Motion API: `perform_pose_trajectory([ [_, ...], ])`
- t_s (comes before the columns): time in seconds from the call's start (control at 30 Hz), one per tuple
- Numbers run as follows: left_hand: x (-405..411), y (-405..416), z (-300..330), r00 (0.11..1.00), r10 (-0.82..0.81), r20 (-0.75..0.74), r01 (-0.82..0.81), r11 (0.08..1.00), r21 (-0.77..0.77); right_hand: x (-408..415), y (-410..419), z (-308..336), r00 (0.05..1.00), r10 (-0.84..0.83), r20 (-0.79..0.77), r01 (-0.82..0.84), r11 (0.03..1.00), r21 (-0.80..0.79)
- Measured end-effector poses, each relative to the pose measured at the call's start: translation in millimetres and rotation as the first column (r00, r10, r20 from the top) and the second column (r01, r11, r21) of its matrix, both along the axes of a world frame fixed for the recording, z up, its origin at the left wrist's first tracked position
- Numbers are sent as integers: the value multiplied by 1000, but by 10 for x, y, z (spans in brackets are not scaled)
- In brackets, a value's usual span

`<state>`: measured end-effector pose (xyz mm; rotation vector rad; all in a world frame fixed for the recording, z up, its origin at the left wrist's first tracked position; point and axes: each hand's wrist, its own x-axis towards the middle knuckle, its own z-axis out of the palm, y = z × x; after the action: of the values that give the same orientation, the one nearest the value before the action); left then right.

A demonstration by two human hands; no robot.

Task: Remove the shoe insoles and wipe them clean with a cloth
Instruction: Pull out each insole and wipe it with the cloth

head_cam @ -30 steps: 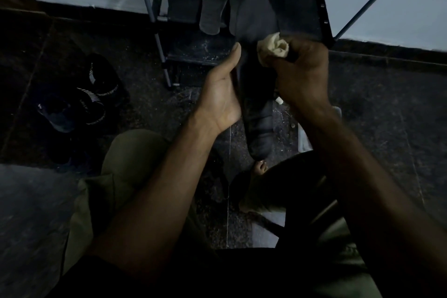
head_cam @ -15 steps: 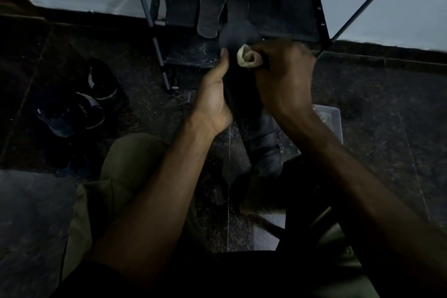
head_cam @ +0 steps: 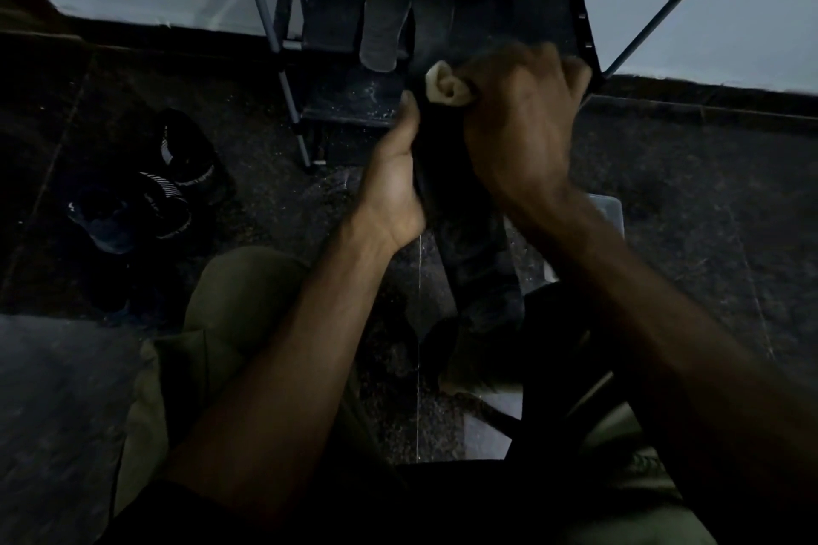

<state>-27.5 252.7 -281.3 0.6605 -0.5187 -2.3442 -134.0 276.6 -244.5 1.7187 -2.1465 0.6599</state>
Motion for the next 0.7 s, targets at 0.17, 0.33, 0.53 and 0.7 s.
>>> perform_pose_trajectory([
  [0.17, 1, -30, -35, 1000, 9, -16, -8, 1000, 9, 24, -8, 14, 999, 32, 18, -33, 998, 48],
  [0.33, 43, -49, -41, 999, 45, -25, -43, 997, 58, 265, 176, -68, 990, 142, 8, -142, 988, 61],
  [0.53, -2, 6, -27, 999, -26, -19, 26, 1000, -3, -65, -156, 108, 999, -18, 33, 18, 1000, 7],
  [0.7, 23, -29, -61, 998, -31, 48, 30, 999, 38, 146, -63, -4, 993, 121, -8, -120, 992, 40],
])
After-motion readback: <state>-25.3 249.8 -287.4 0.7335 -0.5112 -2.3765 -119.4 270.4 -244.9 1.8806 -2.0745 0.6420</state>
